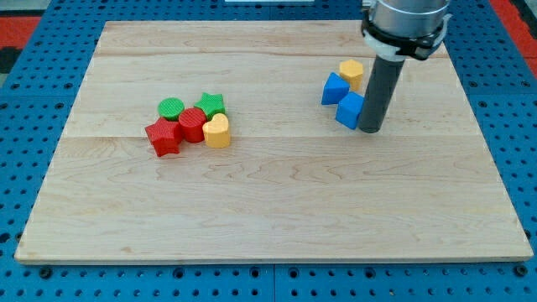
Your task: Move the blue cube diagonally to the bottom right of the yellow heart
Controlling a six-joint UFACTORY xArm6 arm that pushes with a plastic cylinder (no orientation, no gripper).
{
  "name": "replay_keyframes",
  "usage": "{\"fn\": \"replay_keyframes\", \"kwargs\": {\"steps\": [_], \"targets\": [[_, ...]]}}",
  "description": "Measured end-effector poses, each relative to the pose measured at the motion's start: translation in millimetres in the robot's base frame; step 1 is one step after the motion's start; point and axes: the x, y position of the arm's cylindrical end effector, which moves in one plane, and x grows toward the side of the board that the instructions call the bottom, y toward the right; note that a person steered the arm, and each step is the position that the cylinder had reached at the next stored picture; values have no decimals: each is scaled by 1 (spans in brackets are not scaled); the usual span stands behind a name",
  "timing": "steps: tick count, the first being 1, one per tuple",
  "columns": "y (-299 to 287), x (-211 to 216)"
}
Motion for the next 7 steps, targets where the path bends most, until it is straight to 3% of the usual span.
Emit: {"fn": "replay_keyframes", "kwargs": {"steps": [1,2,3,4,6,7], "targets": [[71,-23],[17,-39],[-50,-12],[-79,7],[-101,-38],[-123,-1]]}}
